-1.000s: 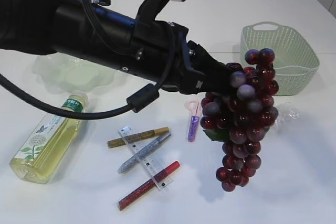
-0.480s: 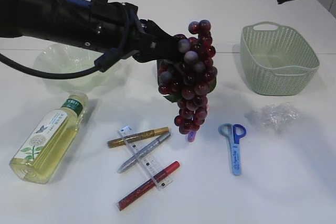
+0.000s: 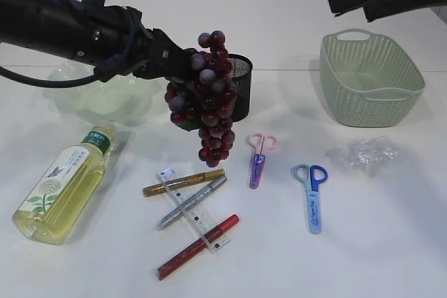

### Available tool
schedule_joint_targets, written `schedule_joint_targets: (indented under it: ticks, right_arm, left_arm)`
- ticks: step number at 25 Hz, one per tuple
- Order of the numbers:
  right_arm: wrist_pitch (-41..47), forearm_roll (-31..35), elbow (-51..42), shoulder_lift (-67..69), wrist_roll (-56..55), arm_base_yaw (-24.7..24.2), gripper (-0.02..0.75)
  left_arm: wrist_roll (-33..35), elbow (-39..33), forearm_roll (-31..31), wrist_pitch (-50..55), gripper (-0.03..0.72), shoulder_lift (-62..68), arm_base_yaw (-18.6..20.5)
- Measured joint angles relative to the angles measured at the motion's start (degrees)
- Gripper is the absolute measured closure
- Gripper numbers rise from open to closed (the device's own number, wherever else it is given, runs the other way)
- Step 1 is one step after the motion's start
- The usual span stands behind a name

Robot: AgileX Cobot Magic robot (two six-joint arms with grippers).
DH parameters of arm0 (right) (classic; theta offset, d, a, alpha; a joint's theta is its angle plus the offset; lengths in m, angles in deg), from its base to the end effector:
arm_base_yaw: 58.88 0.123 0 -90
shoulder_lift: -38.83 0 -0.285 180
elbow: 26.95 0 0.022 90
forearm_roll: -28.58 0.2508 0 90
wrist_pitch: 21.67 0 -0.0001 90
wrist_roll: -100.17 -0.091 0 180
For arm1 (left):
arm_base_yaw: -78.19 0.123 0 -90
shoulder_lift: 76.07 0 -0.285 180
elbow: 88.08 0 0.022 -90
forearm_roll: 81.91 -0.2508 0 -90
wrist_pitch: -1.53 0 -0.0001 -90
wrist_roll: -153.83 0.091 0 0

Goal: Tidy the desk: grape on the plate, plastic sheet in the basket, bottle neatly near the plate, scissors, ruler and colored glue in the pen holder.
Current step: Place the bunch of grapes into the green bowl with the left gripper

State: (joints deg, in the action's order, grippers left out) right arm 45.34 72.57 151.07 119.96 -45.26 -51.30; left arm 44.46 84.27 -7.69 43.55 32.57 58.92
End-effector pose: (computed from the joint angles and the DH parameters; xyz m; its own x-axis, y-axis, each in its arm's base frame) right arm 0.2350 0.0900 0.4009 -0.6472 -0.2726 -0.7119 -0.6615 0.6649 0.3468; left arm 0.3383 -0.1804 0.2569 -0.5891 0.2265 -0.7757 0.7331 0.5537 -0.3950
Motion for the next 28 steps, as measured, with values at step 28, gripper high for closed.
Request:
schedule_joint_targets:
  ticks: [28]
  right_arm:
    - [1.5,-16.7,0.0,0.5,-16.3,0.0,0.147]
  left_arm:
    - [-50.2,14.1,-51.0,1.0,0.647,0.0,6.4]
